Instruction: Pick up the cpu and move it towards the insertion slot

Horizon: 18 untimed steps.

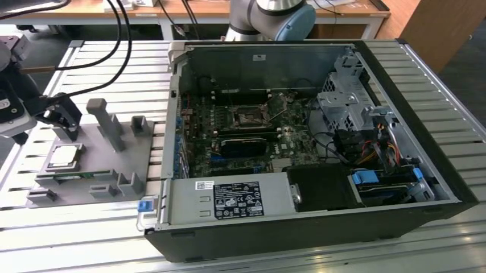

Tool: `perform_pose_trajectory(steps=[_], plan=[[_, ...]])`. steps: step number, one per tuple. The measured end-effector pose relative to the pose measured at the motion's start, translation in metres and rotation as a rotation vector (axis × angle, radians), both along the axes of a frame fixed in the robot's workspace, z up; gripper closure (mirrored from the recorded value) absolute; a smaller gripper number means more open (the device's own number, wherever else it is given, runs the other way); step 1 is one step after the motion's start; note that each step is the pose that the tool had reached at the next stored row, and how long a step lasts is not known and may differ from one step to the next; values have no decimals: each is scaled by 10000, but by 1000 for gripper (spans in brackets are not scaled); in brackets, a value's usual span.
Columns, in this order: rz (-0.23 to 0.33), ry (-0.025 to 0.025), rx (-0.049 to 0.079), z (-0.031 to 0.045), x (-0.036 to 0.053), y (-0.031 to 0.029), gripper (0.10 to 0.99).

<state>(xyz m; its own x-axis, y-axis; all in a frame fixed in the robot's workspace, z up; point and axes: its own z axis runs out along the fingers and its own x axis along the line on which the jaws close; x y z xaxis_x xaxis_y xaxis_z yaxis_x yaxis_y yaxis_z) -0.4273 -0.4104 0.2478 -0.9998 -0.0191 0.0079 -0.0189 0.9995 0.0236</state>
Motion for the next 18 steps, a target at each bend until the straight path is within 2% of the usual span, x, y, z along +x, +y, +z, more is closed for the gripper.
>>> perform_pose_trajectory(steps=[12,18], plan=[[0,0,0,-167,0,0,149],[0,0,0,-225,0,0,149]])
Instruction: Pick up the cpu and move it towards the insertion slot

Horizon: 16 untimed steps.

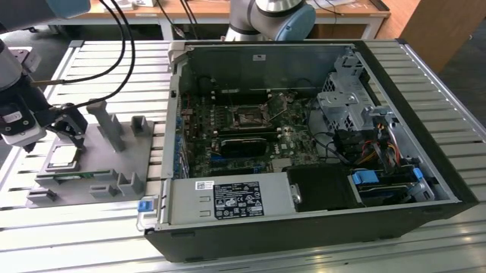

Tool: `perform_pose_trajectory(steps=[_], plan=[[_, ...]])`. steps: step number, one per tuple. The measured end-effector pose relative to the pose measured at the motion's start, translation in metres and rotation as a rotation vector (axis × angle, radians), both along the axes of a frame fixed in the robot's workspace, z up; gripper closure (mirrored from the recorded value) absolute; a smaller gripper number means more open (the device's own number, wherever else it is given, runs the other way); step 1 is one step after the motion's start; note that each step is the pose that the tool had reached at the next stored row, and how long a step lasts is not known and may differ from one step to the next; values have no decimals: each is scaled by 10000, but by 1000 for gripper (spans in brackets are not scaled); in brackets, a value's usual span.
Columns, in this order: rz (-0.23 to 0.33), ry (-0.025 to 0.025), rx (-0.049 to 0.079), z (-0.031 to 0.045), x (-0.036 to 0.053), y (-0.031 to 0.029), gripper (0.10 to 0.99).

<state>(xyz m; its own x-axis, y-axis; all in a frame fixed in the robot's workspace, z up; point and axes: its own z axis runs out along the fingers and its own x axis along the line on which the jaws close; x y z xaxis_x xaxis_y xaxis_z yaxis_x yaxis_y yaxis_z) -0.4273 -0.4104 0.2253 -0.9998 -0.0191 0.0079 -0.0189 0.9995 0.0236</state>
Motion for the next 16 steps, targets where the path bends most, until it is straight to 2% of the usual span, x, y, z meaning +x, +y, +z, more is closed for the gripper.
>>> perform_pose_trajectory(steps=[16], plan=[[2,-1,11,-182,-51,42,149]])
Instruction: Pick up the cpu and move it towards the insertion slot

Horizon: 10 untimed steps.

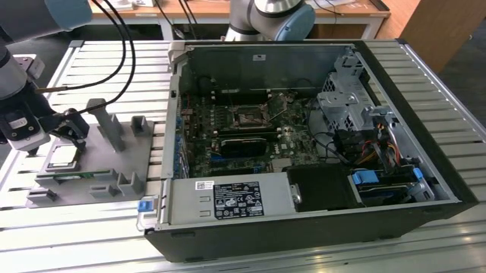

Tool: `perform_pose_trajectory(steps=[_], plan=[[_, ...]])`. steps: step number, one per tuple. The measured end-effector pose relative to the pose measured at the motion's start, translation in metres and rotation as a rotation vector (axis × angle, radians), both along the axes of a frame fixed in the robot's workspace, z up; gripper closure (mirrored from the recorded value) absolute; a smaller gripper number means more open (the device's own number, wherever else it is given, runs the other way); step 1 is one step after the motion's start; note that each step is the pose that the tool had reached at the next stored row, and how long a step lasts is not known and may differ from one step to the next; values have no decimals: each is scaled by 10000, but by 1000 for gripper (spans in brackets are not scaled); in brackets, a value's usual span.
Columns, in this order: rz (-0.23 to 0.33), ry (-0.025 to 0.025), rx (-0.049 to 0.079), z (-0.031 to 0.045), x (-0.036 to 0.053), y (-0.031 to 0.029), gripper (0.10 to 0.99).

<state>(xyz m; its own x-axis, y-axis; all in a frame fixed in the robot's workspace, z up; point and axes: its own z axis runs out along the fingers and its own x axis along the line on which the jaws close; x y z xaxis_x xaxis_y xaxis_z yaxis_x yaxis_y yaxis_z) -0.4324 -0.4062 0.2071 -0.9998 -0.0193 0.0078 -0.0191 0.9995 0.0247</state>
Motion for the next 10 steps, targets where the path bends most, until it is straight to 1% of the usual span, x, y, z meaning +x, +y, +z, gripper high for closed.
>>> perform_pose_trajectory(steps=[2,3,7,8,10], plan=[[-1,1,1,-19,-5,2,165],[-1,2,1,-29,-8,3,231],[-1,-1,3,-65,-19,6,247],[-1,-1,3,-74,-22,8,318],[-2,0,5,-88,-28,23,318]])
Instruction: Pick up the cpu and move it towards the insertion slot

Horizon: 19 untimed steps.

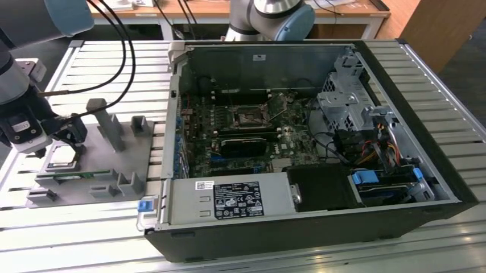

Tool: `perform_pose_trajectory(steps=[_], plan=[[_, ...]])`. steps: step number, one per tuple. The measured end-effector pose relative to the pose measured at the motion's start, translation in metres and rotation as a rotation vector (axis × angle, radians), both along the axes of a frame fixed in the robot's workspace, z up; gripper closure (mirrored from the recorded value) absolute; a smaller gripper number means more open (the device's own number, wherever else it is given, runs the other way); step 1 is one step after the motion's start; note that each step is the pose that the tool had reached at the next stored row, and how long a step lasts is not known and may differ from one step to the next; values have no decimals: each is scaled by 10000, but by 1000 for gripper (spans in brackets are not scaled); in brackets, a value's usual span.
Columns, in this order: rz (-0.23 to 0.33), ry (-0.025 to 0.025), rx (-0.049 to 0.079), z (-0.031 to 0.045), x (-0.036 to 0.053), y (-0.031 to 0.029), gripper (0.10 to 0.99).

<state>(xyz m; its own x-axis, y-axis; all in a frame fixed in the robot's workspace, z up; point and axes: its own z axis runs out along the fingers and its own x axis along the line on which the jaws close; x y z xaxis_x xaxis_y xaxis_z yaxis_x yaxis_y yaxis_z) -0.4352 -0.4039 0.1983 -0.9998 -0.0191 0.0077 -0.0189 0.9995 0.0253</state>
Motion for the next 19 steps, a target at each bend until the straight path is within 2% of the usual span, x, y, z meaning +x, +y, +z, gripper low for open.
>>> perform_pose_trajectory(steps=[6,7,19], plan=[[1,1,-1,-48,-12,6,329],[1,2,-1,-54,-15,6,400],[1,2,-1,-119,-38,19,400]])
